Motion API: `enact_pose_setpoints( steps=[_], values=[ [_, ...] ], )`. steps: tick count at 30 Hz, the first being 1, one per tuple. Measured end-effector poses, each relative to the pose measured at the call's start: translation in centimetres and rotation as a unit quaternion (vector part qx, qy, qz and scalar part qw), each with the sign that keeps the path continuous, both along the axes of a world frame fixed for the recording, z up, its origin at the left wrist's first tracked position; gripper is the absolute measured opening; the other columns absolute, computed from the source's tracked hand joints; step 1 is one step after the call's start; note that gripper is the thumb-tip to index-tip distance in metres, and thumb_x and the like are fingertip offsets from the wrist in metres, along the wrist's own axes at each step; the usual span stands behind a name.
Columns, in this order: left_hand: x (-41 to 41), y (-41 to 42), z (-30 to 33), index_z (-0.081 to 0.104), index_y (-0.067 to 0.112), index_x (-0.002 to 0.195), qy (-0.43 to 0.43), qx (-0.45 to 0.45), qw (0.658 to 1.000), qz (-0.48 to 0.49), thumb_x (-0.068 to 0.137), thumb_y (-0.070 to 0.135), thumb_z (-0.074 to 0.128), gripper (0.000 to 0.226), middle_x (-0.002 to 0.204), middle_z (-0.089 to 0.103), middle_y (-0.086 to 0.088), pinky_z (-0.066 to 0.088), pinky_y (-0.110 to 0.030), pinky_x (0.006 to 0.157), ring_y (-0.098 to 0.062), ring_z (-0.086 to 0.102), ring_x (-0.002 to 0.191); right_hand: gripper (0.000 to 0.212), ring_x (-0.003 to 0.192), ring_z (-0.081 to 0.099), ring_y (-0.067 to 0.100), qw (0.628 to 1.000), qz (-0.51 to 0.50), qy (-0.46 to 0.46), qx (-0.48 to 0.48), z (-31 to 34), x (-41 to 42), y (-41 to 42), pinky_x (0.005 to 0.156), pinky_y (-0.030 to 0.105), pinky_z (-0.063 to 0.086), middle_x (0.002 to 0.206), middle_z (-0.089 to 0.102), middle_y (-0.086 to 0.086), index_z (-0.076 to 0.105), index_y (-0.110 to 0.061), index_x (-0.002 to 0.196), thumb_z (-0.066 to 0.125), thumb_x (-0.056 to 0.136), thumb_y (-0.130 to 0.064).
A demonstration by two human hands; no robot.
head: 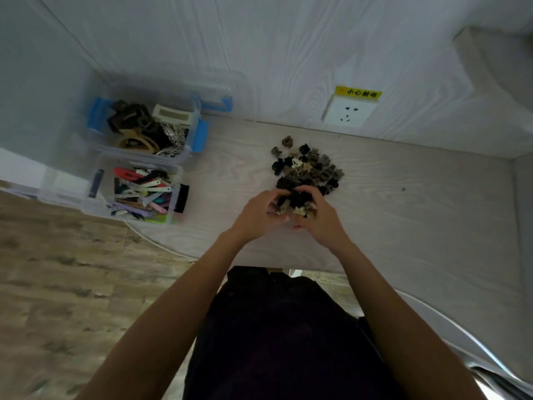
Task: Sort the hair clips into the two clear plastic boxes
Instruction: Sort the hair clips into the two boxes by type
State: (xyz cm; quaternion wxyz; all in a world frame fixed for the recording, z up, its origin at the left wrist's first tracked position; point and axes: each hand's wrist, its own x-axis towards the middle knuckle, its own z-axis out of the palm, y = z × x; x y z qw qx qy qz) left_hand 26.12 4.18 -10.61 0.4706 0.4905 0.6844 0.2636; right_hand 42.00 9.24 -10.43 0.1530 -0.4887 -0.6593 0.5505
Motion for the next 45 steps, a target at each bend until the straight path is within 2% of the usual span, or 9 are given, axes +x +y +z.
enact_pose_setpoints(
  steps=[4, 10, 15, 20, 30, 34, 37, 40, 45],
  values=[
    [-1.4, -0.6, 1.7, 0.058, 0.022, 0.119, -0.027, 0.032, 0.999, 0.016, 0.075, 0.016, 0.075, 0.048, 0.113, 0.059, -0.001, 0.046, -0.011, 0.076, -0.007, 0.056, 0.087, 0.049, 0.107, 0.056, 0.012, 1.000, 0.010, 0.028, 0.003, 1.4, -0.6, 0.0, 0.077, 0.033, 0.058, 0.113, 0.053, -0.018, 0.048, -0.026, 0.121, 0.070, 0.080, -0.010],
    [-6.9, -1.7, 5.4, 0.056, 0.027, 0.116, -0.078, 0.104, 0.987, 0.098, 0.079, 0.011, 0.071, 0.043, 0.108, 0.058, 0.008, 0.048, -0.009, 0.073, 0.004, 0.055, 0.083, 0.048, 0.102, 0.062, 0.019, 0.992, 0.065, 0.111, -0.017, 5.2, -7.1, 1.6, 0.071, 0.036, 0.060, 0.120, 0.053, 0.000, 0.047, -0.022, 0.122, 0.067, 0.082, -0.003],
    [-14.1, -1.8, 8.8, 0.052, 0.030, 0.117, -0.029, 0.161, 0.969, 0.183, 0.083, 0.018, 0.068, 0.039, 0.104, 0.059, 0.013, 0.047, -0.009, 0.076, 0.008, 0.056, 0.084, 0.047, 0.097, 0.063, 0.020, 0.979, 0.140, 0.145, -0.022, 8.9, -16.3, 3.8, 0.069, 0.032, 0.060, 0.121, 0.052, 0.005, 0.046, -0.022, 0.119, 0.067, 0.082, -0.004],
    [-19.2, -2.9, 10.2, 0.053, 0.029, 0.117, 0.013, 0.185, 0.957, 0.224, 0.085, 0.022, 0.066, 0.036, 0.098, 0.061, 0.016, 0.050, -0.013, 0.076, 0.008, 0.059, 0.086, 0.054, 0.106, 0.060, 0.023, 0.969, 0.207, 0.133, 0.031, 9.9, -22.4, 4.1, 0.086, 0.051, 0.053, 0.115, 0.056, -0.004, 0.047, -0.022, 0.122, 0.074, 0.076, -0.023],
    [-21.3, -6.1, 7.9, 0.055, 0.015, 0.113, 0.038, 0.140, 0.946, 0.290, 0.094, 0.023, 0.053, 0.021, 0.084, 0.060, 0.009, 0.046, -0.007, 0.054, 0.009, 0.058, 0.061, 0.053, 0.095, 0.064, 0.025, 0.972, 0.221, 0.081, -0.020, 7.2, -26.1, 0.4, 0.077, 0.041, 0.059, 0.116, 0.053, 0.004, 0.046, -0.015, 0.126, 0.071, 0.079, -0.010],
    [-22.6, -4.1, 7.3, 0.053, 0.023, 0.116, 0.081, 0.117, 0.946, 0.292, 0.094, 0.034, 0.050, 0.025, 0.095, 0.060, 0.008, 0.050, -0.016, 0.069, -0.005, 0.061, 0.078, 0.054, 0.097, 0.063, 0.025, 0.984, 0.171, 0.030, 0.050, 6.9, -26.9, 2.0, 0.087, 0.039, 0.053, 0.115, 0.058, 0.008, 0.047, -0.013, 0.126, 0.069, 0.078, -0.012],
    [-23.0, -2.9, 6.9, 0.052, 0.024, 0.122, 0.099, 0.108, 0.953, 0.265, 0.091, 0.023, 0.054, 0.030, 0.106, 0.060, 0.006, 0.047, -0.021, 0.082, -0.007, 0.058, 0.093, 0.046, 0.103, 0.059, 0.021, 0.974, 0.188, -0.011, 0.126, 7.3, -26.6, 3.1, 0.086, 0.024, 0.045, 0.120, 0.060, 0.009, 0.051, -0.011, 0.124, 0.065, 0.079, -0.006],
    [-23.5, -2.4, 6.4, 0.054, 0.020, 0.122, 0.076, 0.106, 0.960, 0.246, 0.088, 0.013, 0.057, 0.034, 0.111, 0.060, 0.003, 0.048, -0.031, 0.096, -0.011, 0.058, 0.103, 0.037, 0.104, 0.058, 0.022, 0.967, 0.199, -0.018, 0.159, 7.6, -26.4, 3.7, 0.088, 0.030, 0.045, 0.119, 0.061, 0.007, 0.056, -0.013, 0.117, 0.061, 0.082, -0.004],
    [-23.9, -2.4, 5.8, 0.054, 0.015, 0.123, 0.166, 0.113, 0.954, 0.225, 0.088, 0.009, 0.058, 0.036, 0.119, 0.060, -0.005, 0.042, -0.019, 0.088, -0.015, 0.058, 0.106, 0.038, 0.109, 0.056, 0.024, 0.937, 0.248, -0.050, 0.240, 7.4, -26.7, 4.6, 0.085, 0.023, 0.039, 0.123, 0.060, 0.009, 0.056, -0.015, 0.120, 0.055, 0.084, -0.001]
  ],
)
